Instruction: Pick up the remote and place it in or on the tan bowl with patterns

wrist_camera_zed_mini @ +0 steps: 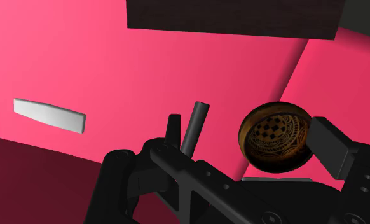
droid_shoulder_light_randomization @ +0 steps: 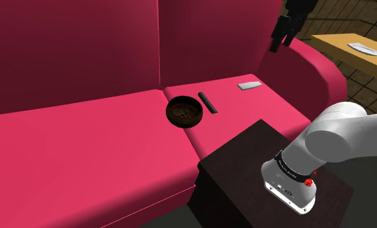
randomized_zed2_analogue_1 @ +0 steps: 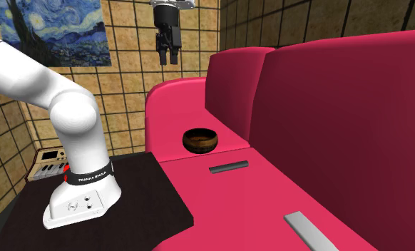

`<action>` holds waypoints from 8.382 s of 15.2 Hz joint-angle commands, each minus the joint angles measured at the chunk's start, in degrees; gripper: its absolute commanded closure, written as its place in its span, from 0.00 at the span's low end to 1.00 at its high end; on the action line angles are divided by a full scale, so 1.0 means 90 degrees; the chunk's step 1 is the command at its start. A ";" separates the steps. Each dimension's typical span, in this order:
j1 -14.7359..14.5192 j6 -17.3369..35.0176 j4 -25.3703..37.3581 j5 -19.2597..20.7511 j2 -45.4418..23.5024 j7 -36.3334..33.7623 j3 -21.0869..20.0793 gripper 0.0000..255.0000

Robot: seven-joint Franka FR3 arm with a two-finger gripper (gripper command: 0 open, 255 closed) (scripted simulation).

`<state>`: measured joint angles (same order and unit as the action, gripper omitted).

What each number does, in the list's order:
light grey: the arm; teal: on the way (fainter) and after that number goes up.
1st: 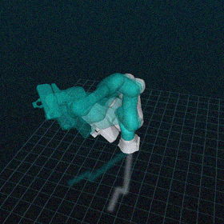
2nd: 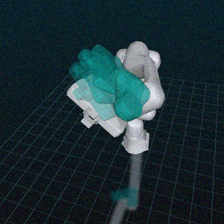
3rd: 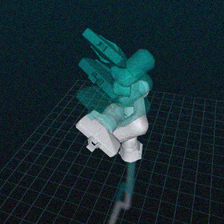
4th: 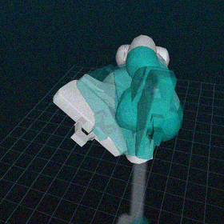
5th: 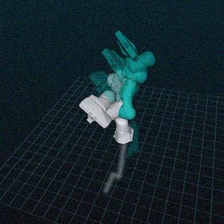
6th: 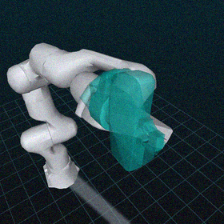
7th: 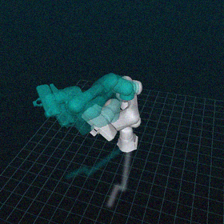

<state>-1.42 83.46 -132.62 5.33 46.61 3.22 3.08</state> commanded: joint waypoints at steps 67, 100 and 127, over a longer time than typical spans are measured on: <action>0.0341 0.5854 0.1359 -0.1558 -0.8347 -0.0193 0.0363 1.00; 0.0048 0.3844 0.1420 -0.1170 -0.6351 -0.0814 0.0427 1.00; -0.1219 0.5183 0.0750 -0.1579 -0.6826 -0.2730 -0.0601 1.00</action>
<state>-12.35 129.92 -125.85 -8.85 -14.62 -21.32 -2.29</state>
